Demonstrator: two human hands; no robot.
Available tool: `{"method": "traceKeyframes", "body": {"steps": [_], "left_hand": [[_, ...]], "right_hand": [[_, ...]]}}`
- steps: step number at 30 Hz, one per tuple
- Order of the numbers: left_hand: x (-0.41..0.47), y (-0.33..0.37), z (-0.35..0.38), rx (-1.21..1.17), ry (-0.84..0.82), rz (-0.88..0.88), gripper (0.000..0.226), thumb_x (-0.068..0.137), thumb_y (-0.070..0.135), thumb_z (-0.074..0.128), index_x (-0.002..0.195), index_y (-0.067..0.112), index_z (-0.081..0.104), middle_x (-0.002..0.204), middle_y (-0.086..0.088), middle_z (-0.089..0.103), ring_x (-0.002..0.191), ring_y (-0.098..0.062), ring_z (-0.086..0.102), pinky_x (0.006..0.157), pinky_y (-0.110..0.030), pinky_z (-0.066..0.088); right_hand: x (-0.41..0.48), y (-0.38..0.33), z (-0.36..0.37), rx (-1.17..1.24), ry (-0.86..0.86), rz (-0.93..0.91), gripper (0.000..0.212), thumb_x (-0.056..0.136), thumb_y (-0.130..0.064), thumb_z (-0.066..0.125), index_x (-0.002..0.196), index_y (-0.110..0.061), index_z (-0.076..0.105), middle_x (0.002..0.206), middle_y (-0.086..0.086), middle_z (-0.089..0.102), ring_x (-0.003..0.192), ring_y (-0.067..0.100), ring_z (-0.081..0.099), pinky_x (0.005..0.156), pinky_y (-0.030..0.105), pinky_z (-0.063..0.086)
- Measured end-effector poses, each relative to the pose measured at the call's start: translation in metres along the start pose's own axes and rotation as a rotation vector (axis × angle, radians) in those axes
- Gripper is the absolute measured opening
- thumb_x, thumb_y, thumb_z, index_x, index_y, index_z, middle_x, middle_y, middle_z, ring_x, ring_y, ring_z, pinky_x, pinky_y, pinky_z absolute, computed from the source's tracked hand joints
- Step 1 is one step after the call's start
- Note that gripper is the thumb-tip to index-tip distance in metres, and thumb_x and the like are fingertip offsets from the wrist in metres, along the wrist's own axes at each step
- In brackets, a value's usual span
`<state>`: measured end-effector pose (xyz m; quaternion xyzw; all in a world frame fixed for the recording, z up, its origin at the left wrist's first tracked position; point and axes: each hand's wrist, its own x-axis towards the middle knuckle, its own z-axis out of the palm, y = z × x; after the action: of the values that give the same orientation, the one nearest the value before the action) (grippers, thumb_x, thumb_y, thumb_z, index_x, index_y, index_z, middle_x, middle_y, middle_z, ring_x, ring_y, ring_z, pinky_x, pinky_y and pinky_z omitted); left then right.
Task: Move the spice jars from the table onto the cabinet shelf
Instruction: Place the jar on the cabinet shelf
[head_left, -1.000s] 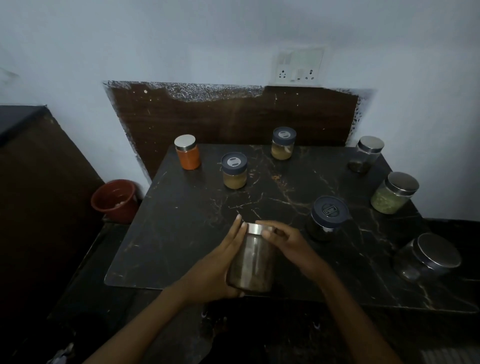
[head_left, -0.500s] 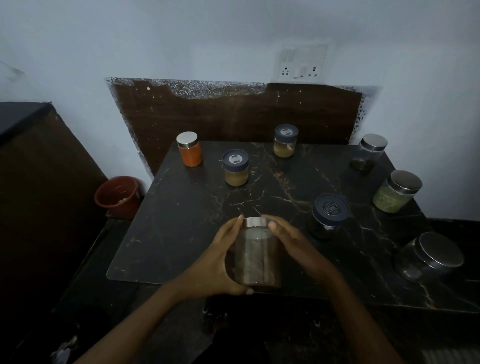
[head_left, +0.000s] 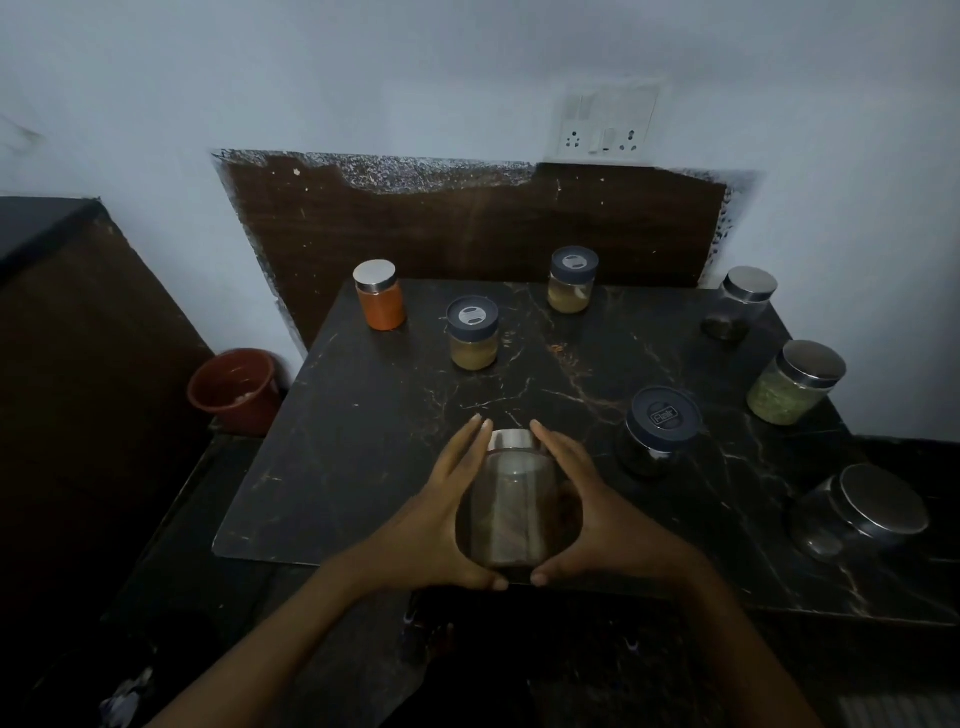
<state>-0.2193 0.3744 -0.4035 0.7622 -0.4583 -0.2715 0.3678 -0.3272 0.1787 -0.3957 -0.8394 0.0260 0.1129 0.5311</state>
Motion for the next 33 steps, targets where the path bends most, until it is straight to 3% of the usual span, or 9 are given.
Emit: {"method": "traceKeyframes", "body": {"steps": [3,6,9,12,19,24,28,31,33], "left_hand": [[0.004,0.005,-0.002,0.096,-0.016,0.036,0.133,0.059,0.045,0.083,0.143,0.036,-0.020,0.146,0.028,-0.029,0.136,0.013,-0.013,0.098,0.005,0.013],[0.002,0.008,-0.005,0.053,0.015,0.041,0.125,0.060,0.043,0.081,0.146,0.034,-0.009,0.147,0.027,-0.012,0.135,0.013,0.001,0.098,0.004,0.019],[-0.006,0.011,-0.012,-0.068,0.042,0.020,0.124,0.059,0.035,0.085,0.147,0.033,-0.004,0.145,0.029,-0.004,0.130,0.019,0.010,0.096,0.003,0.025],[-0.011,0.011,-0.014,-0.123,0.033,0.013,0.123,0.058,0.037,0.083,0.148,0.033,-0.001,0.148,0.027,0.000,0.135,0.011,0.015,0.100,-0.003,0.028],[-0.005,0.006,-0.012,0.047,0.017,0.042,0.127,0.060,0.041,0.085,0.143,0.042,-0.012,0.147,0.027,-0.015,0.138,0.006,0.002,0.102,0.000,0.021],[-0.005,0.008,-0.017,-0.080,0.080,0.037,0.118,0.061,0.033,0.083,0.147,0.037,0.002,0.145,0.024,0.006,0.133,0.004,0.024,0.105,-0.027,0.040],[-0.006,0.002,-0.015,-0.115,0.048,0.004,0.121,0.058,0.040,0.083,0.147,0.038,0.001,0.147,0.024,0.003,0.136,0.002,0.022,0.107,-0.019,0.035],[-0.003,0.001,-0.015,-0.055,0.022,-0.007,0.129,0.056,0.048,0.083,0.146,0.039,-0.009,0.146,0.031,-0.018,0.136,0.014,-0.002,0.100,0.001,0.023],[0.002,0.002,-0.017,-0.024,0.002,0.007,0.128,0.057,0.050,0.082,0.146,0.041,-0.010,0.145,0.031,-0.024,0.134,0.018,-0.006,0.101,-0.001,0.023]], "right_hand": [[0.003,-0.007,0.005,-0.098,0.024,-0.022,0.130,0.053,-0.030,0.089,0.139,-0.053,-0.006,0.143,-0.031,-0.005,0.136,0.005,0.013,0.111,0.034,0.030],[0.003,-0.011,0.002,-0.097,0.014,-0.032,0.133,0.053,-0.032,0.089,0.138,-0.055,-0.010,0.142,-0.035,-0.009,0.136,0.002,0.009,0.110,0.030,0.027],[0.001,-0.009,-0.006,-0.009,-0.022,-0.013,0.137,0.053,-0.026,0.089,0.137,-0.055,-0.015,0.146,-0.033,-0.013,0.134,-0.008,0.012,0.103,0.013,0.027],[-0.001,-0.009,-0.007,0.040,-0.037,0.011,0.135,0.051,-0.024,0.090,0.139,-0.055,-0.008,0.149,-0.027,-0.001,0.138,0.005,0.020,0.108,0.025,0.034],[0.006,-0.017,0.006,-0.043,0.065,-0.016,0.134,0.049,-0.029,0.090,0.144,-0.044,-0.002,0.143,-0.030,0.002,0.136,0.004,0.018,0.111,0.031,0.032],[0.005,-0.014,0.000,0.061,0.025,-0.015,0.136,0.049,-0.028,0.091,0.141,-0.052,-0.007,0.150,-0.027,-0.003,0.139,0.002,0.016,0.112,0.029,0.028],[0.006,-0.009,0.003,0.174,-0.007,0.026,0.136,0.045,-0.026,0.091,0.139,-0.056,-0.002,0.154,-0.013,0.011,0.134,0.005,0.034,0.108,0.034,0.038],[0.010,-0.009,0.006,0.119,0.044,0.028,0.135,0.045,-0.025,0.091,0.142,-0.050,0.001,0.148,-0.023,0.007,0.137,0.006,0.027,0.109,0.035,0.036],[0.013,-0.011,0.007,0.070,0.068,0.021,0.135,0.047,-0.023,0.092,0.144,-0.046,0.000,0.145,-0.027,0.006,0.137,0.004,0.021,0.110,0.031,0.034]]}}
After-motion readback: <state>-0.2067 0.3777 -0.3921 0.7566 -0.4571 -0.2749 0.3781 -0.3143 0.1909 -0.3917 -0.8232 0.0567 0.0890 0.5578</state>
